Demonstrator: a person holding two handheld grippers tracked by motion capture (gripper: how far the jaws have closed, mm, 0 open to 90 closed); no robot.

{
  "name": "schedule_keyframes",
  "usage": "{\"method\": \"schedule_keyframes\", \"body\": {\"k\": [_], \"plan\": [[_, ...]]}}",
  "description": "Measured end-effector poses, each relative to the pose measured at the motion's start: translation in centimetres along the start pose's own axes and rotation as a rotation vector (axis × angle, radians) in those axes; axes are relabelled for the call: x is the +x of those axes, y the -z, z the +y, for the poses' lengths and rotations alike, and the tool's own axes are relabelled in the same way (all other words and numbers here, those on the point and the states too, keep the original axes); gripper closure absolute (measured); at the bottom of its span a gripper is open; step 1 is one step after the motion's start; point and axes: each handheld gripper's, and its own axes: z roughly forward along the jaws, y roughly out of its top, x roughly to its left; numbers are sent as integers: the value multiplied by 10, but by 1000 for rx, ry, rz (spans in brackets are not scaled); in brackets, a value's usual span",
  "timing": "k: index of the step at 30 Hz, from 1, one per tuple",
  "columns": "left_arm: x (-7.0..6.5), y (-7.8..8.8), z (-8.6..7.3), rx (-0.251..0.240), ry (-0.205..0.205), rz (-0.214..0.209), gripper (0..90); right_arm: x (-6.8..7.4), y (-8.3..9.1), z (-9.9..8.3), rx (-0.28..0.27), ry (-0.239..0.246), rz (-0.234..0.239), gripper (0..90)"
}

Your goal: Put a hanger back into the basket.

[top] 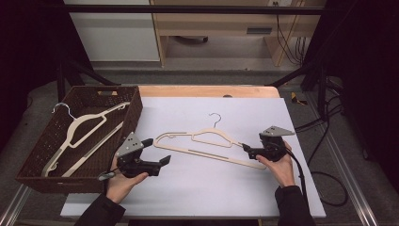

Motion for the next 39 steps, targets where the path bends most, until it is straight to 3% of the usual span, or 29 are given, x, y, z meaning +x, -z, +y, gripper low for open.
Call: {"method": "schedule_keyframes", "body": {"k": [4,7,12,13,19,22,24,31,35,39], "plan": [[0,-5,-6,26,-2,-5,105,-7,-16,-3,41,5,-7,233],[-1,-8,-7,31,-3,-9,106,-13,-30,-7,103,11,-25,327],[0,-11,-9,43,-4,-9,106,-15,-45,-10,153,29,-4,429],[0,-11,-9,43,-3,-7,106,-15,-48,-11,150,58,-8,465],[1,-14,-10,54,-1,-9,107,-16,-52,-12,171,8,34,633],[1,-15,-11,57,0,-8,108,-14,-51,-11,190,13,48,734],[2,-15,-11,61,-2,-6,108,-14,-51,-11,188,64,47,743],[3,-15,-12,66,-5,-1,111,-10,-42,-10,245,53,113,776],[3,-15,-14,68,-6,1,112,-2,-35,-10,280,97,131,785],[3,-15,-15,72,-9,0,112,2,-39,-12,282,114,151,704]]}}
